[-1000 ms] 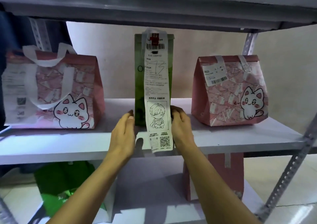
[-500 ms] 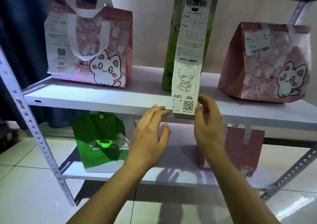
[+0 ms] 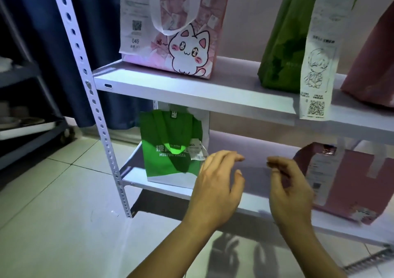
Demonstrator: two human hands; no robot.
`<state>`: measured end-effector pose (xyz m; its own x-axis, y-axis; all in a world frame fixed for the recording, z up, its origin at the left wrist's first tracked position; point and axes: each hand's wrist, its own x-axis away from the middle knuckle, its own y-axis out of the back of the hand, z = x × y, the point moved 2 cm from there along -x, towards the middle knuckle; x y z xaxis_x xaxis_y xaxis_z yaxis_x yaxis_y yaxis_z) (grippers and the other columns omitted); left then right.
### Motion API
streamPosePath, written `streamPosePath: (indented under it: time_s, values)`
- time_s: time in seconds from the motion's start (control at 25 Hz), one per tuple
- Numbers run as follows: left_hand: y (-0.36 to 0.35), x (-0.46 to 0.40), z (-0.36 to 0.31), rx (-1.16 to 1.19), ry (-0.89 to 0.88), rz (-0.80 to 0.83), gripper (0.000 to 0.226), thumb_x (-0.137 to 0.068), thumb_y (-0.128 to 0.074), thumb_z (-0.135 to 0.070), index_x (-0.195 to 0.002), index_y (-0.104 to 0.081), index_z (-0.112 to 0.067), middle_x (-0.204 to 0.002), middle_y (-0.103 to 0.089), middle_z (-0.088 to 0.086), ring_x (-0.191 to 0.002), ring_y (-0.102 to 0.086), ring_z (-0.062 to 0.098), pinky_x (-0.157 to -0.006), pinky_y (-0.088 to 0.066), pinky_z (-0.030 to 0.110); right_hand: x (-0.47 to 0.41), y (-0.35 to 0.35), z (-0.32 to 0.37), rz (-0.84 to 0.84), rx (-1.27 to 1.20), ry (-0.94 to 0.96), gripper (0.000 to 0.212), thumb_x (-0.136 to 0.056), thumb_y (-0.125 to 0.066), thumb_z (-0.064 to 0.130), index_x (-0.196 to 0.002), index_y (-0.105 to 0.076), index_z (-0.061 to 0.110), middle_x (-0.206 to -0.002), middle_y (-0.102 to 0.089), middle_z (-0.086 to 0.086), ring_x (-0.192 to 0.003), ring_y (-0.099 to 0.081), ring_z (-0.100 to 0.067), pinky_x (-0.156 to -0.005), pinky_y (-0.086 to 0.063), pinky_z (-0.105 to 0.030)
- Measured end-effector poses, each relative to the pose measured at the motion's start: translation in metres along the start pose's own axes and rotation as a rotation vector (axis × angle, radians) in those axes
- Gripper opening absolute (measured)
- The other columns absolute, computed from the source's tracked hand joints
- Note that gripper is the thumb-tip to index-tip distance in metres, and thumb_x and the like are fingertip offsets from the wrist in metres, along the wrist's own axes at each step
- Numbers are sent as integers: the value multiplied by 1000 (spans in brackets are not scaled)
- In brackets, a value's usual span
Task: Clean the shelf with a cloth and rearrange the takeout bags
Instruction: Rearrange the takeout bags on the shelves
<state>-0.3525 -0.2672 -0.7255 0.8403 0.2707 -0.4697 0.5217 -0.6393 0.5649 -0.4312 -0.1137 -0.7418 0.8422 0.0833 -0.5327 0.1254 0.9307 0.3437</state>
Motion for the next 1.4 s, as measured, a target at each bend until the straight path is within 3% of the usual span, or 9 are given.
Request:
streamPosePath:
  time_s: [0.08,0.28,0.48,0.6,0.84,0.96,1.24,1.4]
  values:
    - [-9,14,9,16,35,22,31,-95,-42,-30,-122,-57,-30,-126,-53,-17,-122,-43,1,-103,-39,25,11,-4,-18,66,50,-67,23,-96,-57,4,-109,-68,20,-106,-70,8,-103,-63,-2,-93,-51,-23]
    - [-45,47,19,66,81,104,28,-96,-42,-31,-119,-57,-33,-123,-54,-21,-119,-43,-1,-99,-38,20,17,-2,-42,134,137,-185,20,-98,-58,12,-102,-65,30,-99,-68,16,-95,-62,4,-81,-46,-13]
    - [-82,59,15,143,134,173,25,-97,-47,-26,-116,-58,-36,-120,-55,-23,-117,-44,-5,-90,-32,3,23,5,-62,152,227,-249,13,-97,-57,18,-103,-67,24,-98,-69,12,-90,-62,1,-72,-40,-5]
    - [-100,63,10,181,149,196,26,-96,-49,-21,-115,-58,-36,-119,-56,-23,-116,-46,-3,-90,-34,7,30,17,-66,191,253,-296,14,-96,-56,21,-99,-67,28,-94,-68,16,-89,-60,6,-71,-41,-7]
    - [-129,75,13,220,207,201,27,-95,-51,-16,-113,-59,-34,-117,-59,-18,-112,-51,3,-92,-43,18,42,36,-66,225,292,-351,16,-93,-53,26,-98,-66,33,-93,-66,18,-91,-59,2,-78,-51,-23]
    - [-139,84,15,214,269,222,26,-96,-54,-16,-112,-60,-36,-120,-60,-15,-113,-52,7,-96,-50,33,47,40,-65,261,316,-357,15,-95,-52,28,-99,-65,34,-96,-65,19,-93,-59,1,-80,-52,-23]
    - [-138,86,18,226,245,214,27,-95,-53,-15,-111,-61,-36,-116,-59,-21,-113,-50,4,-86,-53,35,48,46,-74,277,337,-378,16,-97,-52,26,-99,-66,32,-95,-66,16,-91,-60,0,-76,-49,-21]
    - [-140,81,17,238,245,194,26,-96,-54,-15,-113,-62,-34,-119,-60,-20,-113,-49,2,-89,-53,34,43,53,-83,229,329,-389,13,-96,-55,27,-96,-66,35,-90,-65,21,-89,-58,8,-69,-46,-12]
